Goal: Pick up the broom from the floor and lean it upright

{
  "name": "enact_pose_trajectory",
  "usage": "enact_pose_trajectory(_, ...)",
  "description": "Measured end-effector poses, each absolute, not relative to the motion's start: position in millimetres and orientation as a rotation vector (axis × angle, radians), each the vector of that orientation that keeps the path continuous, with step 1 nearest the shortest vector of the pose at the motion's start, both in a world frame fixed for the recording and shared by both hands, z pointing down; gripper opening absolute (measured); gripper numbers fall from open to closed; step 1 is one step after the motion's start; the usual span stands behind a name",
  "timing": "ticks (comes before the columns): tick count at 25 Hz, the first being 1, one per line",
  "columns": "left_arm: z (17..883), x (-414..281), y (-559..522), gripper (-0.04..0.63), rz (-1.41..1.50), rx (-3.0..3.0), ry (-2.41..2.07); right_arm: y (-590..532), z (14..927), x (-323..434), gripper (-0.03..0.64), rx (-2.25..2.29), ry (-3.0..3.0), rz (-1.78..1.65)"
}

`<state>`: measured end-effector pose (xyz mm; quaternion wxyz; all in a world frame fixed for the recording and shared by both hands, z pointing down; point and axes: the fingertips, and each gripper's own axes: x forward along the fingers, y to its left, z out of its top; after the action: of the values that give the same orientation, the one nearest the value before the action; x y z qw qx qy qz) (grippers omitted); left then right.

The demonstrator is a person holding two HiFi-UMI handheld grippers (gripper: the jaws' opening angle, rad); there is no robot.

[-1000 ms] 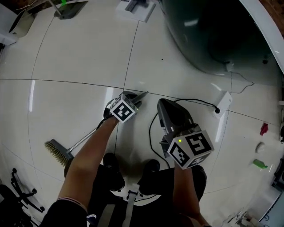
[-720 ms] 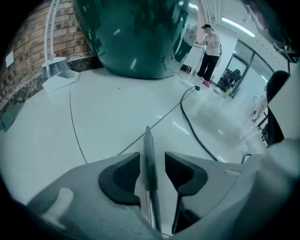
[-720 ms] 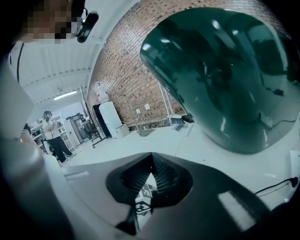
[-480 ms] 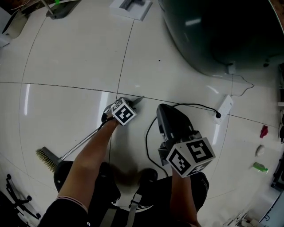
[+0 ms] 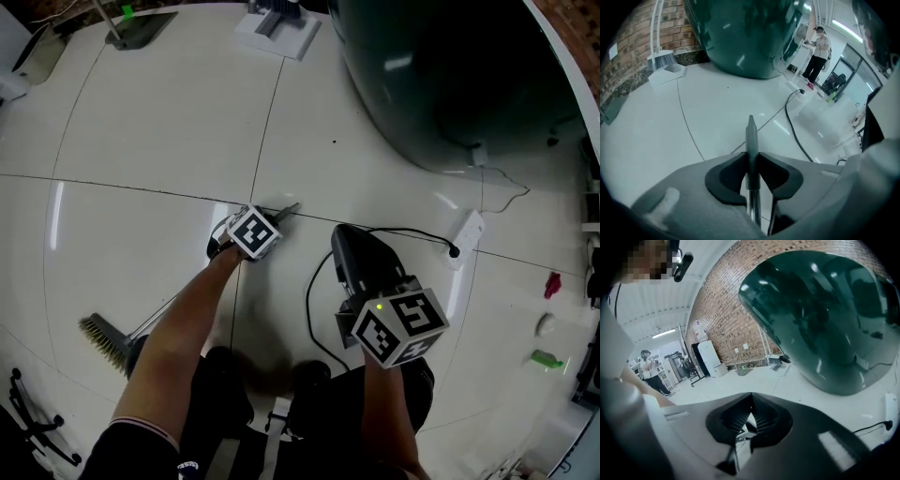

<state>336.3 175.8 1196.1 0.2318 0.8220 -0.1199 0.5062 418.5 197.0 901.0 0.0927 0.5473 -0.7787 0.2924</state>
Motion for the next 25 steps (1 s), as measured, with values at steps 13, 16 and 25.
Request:
enact_pose_trajectory(13,987.5,235.6,86.4,0.089,0.965,2.509,-0.816,166.7,833.5,335.7,0.0,1.413,-2.505,0.775)
enact_pose_trajectory(16,926.2,211.2,82.7,0.089,0.882,2.563,-0.918,159.3,804.9,315.3,0.0,1.348,-2.509,0.753)
enact_pose_trajectory(25,764.0,117.4,106.6,0.087,0.754,2.561,-1.209,169.2,678.5,230.7,0.0,1.104,-2.519,0.72)
